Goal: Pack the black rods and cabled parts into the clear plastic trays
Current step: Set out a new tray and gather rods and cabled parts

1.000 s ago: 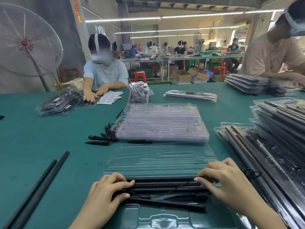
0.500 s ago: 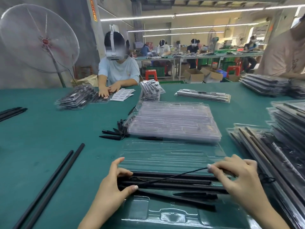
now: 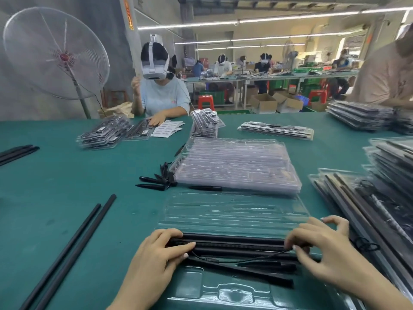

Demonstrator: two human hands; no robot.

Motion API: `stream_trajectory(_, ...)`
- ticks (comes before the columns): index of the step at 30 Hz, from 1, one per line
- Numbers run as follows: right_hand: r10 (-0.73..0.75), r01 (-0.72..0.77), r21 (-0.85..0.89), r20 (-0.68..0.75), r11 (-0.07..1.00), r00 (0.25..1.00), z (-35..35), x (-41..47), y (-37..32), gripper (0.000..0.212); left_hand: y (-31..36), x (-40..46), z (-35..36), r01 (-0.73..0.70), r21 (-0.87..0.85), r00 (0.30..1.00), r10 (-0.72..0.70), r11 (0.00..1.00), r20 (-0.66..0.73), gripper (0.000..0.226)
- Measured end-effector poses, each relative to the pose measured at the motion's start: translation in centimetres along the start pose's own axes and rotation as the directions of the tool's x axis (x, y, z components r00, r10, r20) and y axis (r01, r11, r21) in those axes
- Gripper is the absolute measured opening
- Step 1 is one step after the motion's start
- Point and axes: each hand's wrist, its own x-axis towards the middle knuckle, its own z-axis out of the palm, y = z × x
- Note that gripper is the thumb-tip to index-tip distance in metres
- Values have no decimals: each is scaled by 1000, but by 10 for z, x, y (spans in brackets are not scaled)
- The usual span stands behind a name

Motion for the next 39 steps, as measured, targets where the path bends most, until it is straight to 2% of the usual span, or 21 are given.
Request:
stream_trajectory(2,-35,35,-7,11,999,999,-2,-2,1,15,4,4,-1,-167,82,981,174,982,-87,62)
stream_trajectory(4,-50,51,-31,18,998,999,-2,-1,0,11,7,6,0,-219,134,965,235,966,-117,65)
stream_trajectory(9,-73,76,-53,56,996,996,-3,1,-1,24,11,1,-1,-235,243,971,239,941,10,66)
stream_trajectory(13,-30,36,-90,66,995,997,5,2,2,29,16,1,-9,-190,281,981,169,941,99,65)
stream_trajectory(16,2,6,-115,68,993,998,13,3,7,21,32,14,-15,-146,161,985,128,976,116,41)
stream_trajectory(17,11,-4,-110,69,994,998,14,3,9,21,42,21,-15,-130,131,982,109,983,155,40)
stream_trajectory(19,35,-28,-90,78,996,996,16,2,11,24,57,35,-6,-113,62,964,95,992,249,45)
stream_trajectory(24,81,-73,-63,130,995,988,17,2,12,34,66,38,33,-113,94,898,61,989,435,52)
stream_trajectory(29,67,-63,-33,169,997,983,15,2,16,27,54,34,36,-151,72,868,97,986,487,58)
stream_trajectory(35,81,-94,80,153,992,985,11,2,22,10,49,34,36,-147,53,873,104,988,477,55)
stream_trajectory(39,80,-78,-32,87,996,993,9,0,23,16,42,34,36,-159,66,873,109,985,475,53)
